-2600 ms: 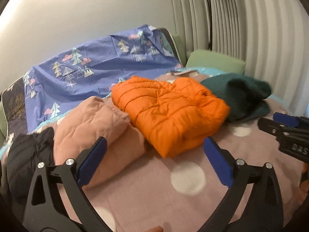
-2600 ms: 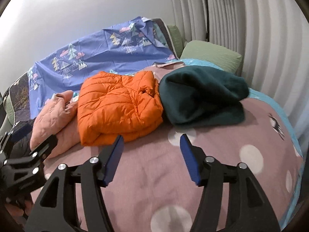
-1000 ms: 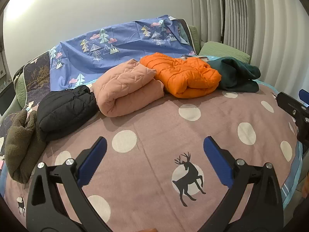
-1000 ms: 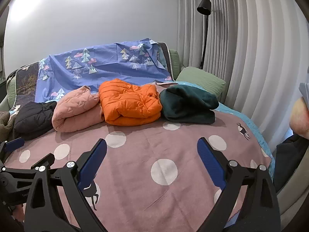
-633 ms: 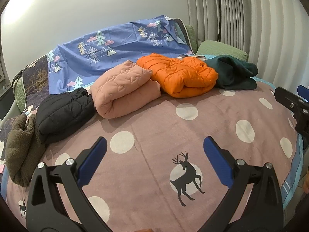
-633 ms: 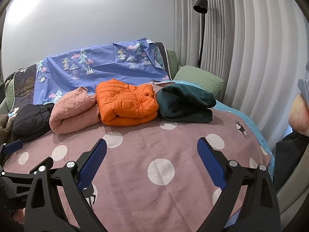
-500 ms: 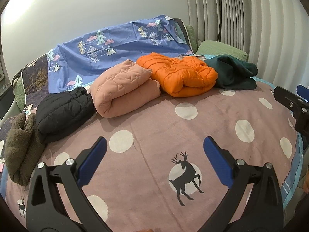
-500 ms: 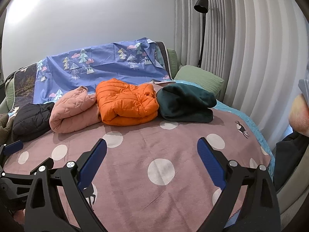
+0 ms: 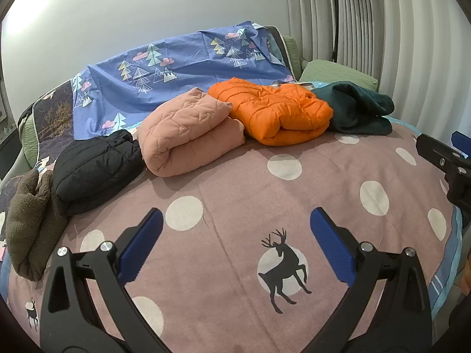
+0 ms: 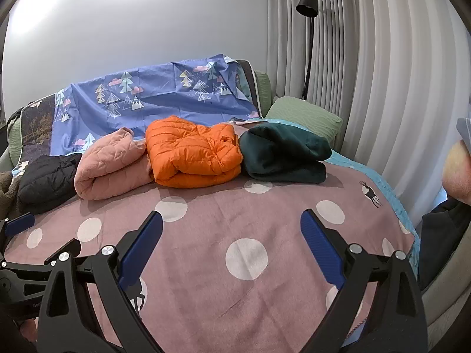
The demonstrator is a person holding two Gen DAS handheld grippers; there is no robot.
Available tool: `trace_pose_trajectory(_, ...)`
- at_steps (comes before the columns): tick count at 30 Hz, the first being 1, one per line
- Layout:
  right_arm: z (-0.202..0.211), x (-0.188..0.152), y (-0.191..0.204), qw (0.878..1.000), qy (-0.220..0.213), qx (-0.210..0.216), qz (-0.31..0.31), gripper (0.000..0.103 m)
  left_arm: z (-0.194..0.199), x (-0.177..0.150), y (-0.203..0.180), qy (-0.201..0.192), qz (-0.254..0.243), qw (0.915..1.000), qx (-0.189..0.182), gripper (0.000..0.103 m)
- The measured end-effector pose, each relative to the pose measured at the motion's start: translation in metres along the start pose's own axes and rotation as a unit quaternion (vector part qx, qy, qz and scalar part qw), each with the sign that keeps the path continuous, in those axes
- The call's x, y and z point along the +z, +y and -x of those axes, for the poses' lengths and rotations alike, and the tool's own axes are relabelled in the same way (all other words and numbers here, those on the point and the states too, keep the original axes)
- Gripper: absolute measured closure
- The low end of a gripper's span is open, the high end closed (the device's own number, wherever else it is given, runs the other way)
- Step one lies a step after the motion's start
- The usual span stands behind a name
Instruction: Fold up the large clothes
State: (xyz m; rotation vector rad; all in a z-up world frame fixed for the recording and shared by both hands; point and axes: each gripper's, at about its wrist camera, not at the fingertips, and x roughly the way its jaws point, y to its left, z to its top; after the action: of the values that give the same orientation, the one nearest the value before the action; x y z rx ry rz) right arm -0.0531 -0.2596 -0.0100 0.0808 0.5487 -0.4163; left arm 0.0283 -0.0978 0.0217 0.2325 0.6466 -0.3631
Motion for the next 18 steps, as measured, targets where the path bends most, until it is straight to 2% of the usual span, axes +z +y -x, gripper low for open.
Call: trace_pose_trajectory(18, -0.0024, -0.0069, -0.0033, 1.000, 0.000, 0.011, -0.006, 0.008, 0.0043, 0.0000, -0.0029, -0.003, 0.005, 1.0000, -0.006, 0.002)
